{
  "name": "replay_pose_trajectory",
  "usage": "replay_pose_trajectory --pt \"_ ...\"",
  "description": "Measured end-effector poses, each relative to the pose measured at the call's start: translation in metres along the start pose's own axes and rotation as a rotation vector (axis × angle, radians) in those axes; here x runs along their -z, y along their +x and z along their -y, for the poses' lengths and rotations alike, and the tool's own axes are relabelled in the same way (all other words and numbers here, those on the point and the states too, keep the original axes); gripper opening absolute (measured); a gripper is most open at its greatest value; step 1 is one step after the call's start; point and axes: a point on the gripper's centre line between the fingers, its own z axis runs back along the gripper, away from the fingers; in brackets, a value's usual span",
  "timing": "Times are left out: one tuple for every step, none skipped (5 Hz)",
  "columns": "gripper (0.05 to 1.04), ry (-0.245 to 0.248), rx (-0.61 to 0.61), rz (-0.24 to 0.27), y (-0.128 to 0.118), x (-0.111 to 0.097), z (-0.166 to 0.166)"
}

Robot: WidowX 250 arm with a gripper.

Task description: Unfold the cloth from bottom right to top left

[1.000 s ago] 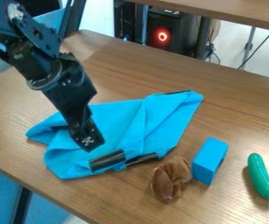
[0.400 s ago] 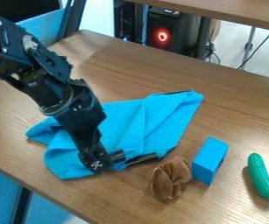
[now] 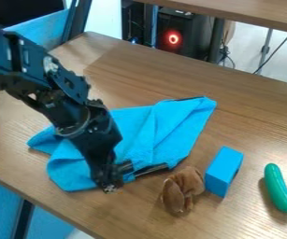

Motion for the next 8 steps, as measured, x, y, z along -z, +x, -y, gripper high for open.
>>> replay_pose_trajectory --pt "0.383 0.003 0.003 0.007 0.001 0.0 -0.001" --pt "0.161 -0.023 0.001 0.029 -0.001 -0.001 0.0" --pt "0.059 -0.041 -0.018 0.058 -0.003 -0.013 -0.009" --pt "0.051 -0.019 -0.05 0.076 0.0 -0.032 -0.038" --pt "0.051 0.007 -0.081 0.061 0.004 -0.05 -0.075" --pt "0.051 -0.015 -0.077 0.006 0.005 -0.046 -0.106" --pt "0.051 0.014 -0.116 -0.032 0.006 -0.039 -0.143" --pt "0.051 0.046 -0.162 -0.048 0.015 -0.037 -0.175"
